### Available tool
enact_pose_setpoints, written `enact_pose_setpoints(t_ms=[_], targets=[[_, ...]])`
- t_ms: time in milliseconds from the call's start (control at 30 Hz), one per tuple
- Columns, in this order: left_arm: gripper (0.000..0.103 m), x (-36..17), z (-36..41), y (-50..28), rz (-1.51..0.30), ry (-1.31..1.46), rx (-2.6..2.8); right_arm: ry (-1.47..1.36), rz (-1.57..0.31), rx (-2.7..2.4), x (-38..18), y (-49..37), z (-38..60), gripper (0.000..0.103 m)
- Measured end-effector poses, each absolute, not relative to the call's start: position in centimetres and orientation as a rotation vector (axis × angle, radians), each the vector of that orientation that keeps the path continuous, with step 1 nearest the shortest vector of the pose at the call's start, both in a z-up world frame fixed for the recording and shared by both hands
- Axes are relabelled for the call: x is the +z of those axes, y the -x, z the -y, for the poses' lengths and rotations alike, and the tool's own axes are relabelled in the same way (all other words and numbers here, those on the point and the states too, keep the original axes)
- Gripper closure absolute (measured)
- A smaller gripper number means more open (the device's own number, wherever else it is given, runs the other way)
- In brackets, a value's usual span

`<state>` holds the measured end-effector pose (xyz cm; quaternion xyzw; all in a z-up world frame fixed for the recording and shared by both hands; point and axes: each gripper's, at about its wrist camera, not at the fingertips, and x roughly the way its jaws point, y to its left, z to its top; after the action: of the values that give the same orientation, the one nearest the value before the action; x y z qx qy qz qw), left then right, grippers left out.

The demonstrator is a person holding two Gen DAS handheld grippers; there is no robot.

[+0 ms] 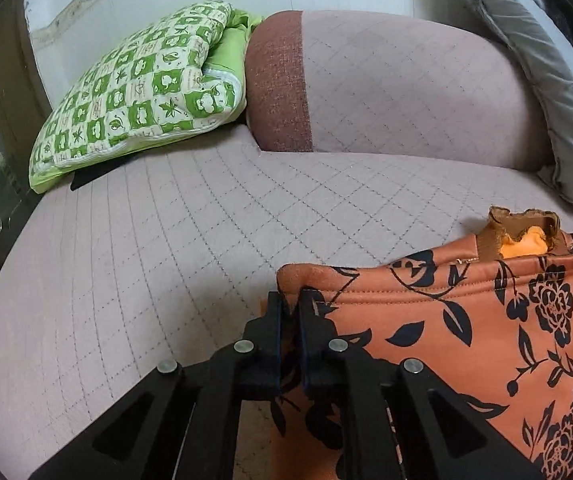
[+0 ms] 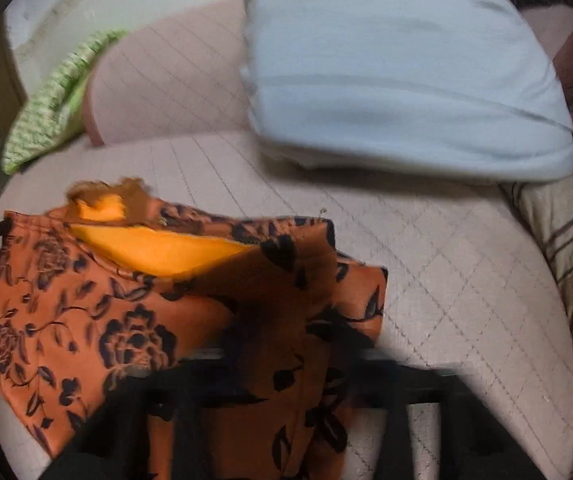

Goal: Fold small clothes

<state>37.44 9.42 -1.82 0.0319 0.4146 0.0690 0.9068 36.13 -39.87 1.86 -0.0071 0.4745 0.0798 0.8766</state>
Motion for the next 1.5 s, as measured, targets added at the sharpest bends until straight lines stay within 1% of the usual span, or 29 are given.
enact_pose_setpoints(t_ms=[33, 67, 200, 267, 333, 367, 400, 433, 467, 533, 600, 667, 733, 833, 867, 900, 933, 967, 1000, 1033, 1100, 1167, 1300, 1400, 1500], targets=[[0.095, -1.4, -9.4, -37.3, -0.838, -0.067, 0.144, -0.002, -0.971, 0.145, 2.3, -36.1, 40.3, 0.092], [0.095, -1.0, -9.5, -37.3, -0.815, -0.068, 0.150, -0.029, -0.953, 0.117, 2.6, -36.1, 40.9, 0.094], [0.095, -0.7, -9.9, -37.9, -0.771, -0.070, 0.228, -0.121, -0.978, 0.069, 1.7, -36.4, 42.5, 0.094], [0.095, -1.7, -10.5, -38.4, -0.848, -0.061, 0.245, -0.174, -0.965, 0.083, 1.7, -36.2, 43.1, 0.092], [0.095, -1.8, -11.5, -37.9, -0.871, -0.025, 0.246, -0.271, -0.941, 0.080, 2.2, -35.5, 44.7, 0.089], [0.092, -1.5, -11.7, -37.4, -0.863, -0.017, 0.251, -0.323, -0.939, 0.061, 2.3, -35.0, 45.7, 0.077], [0.083, -1.0, -12.1, -36.7, -0.853, -0.009, 0.253, -0.376, -0.940, 0.037, 2.4, -34.3, 46.8, 0.049], [0.070, -0.2, -12.4, -35.7, -0.841, 0.007, 0.247, -0.413, -0.939, 0.031, 2.5, -33.4, 47.4, 0.034], [0.063, 0.4, -12.8, -34.5, -0.828, 0.027, 0.238, -0.444, -0.935, 0.050, 2.7, -32.1, 48.0, 0.029], [0.039, 1.9, -13.4, -31.4, -0.796, 0.078, 0.212, -0.455, -0.952, 0.112, 2.9, -29.7, 48.1, 0.029], [0.025, 2.1, -13.7, -28.2, -0.807, 0.133, 0.191, -0.443, -0.999, 0.141, 2.8, -27.2, 47.9, 0.029], [0.023, 1.2, -13.6, -25.9, -0.844, 0.191, 0.156, -0.481, -1.035, 0.169, 1.9, -24.7, 47.9, 0.029], [0.023, -1.1, -13.2, -24.5, -0.950, 0.267, 0.112, -0.537, -1.081, 0.194, 0.7, -23.6, 47.8, 0.029], [0.023, -4.2, -12.7, -24.8, -1.064, 0.355, 0.078, -0.573, -1.106, 0.214, -0.4, -23.5, 47.5, 0.029], [0.021, -4.9, -12.4, -24.9, -1.090, 0.367, 0.074, -0.612, -1.108, 0.211, -0.9, -23.8, 47.5, 0.028], [0.019, -4.8, -12.0, -24.9, -1.074, 0.348, 0.082, -0.651, -1.103, 0.199, -1.2, -24.0, 47.6, 0.028], [0.021, -4.6, -11.5, -25.0, -1.050, 0.321, 0.079, -0.669, -1.103, 0.197, -1.3, -24.3, 47.5, 0.028], [0.032, -4.5, -10.8, -25.3, -1.053, 0.300, 0.045, -0.646, -1.111, 0.203, -1.2, -24.7, 46.7, 0.032], [0.072, -4.7, -10.3, -26.0, -1.083, 0.276, 0.022, -0.599, -1.129, 0.208, -1.0, -24.9, 46.0, 0.057], [0.080, -4.6, -10.0, -26.3, -1.104, 0.276, 0.024, -0.583, -1.156, 0.225, -1.0, -25.1, 45.2, 0.077], [0.085, -3.9, -9.7, -27.1, -1.136, 0.286, 0.041, -0.529, -1.173, 0.232, -0.3, -25.1, 44.0, 0.084], [0.086, -2.4, -9.4, -27.5, -1.124, 0.265, 0.056, -0.538, -1.148, 0.242, 1.3, -24.6, 43.7, 0.086], [0.087, 2.3, -9.3, -25.9, -1.037, 0.248, 0.039, -0.543, -1.089, 0.271, 5.9, -23.0, 44.0, 0.087], [0.087, 5.4, -9.3, -22.3, -0.979, 0.193, 0.050, -0.502, -1.082, 0.308, 8.4, -19.9, 43.8, 0.087], [0.087, 6.0, -10.3, -16.9, -0.984, 0.210, 0.039, -0.537, -1.079, 0.330, 8.9, -15.4, 44.3, 0.087]])
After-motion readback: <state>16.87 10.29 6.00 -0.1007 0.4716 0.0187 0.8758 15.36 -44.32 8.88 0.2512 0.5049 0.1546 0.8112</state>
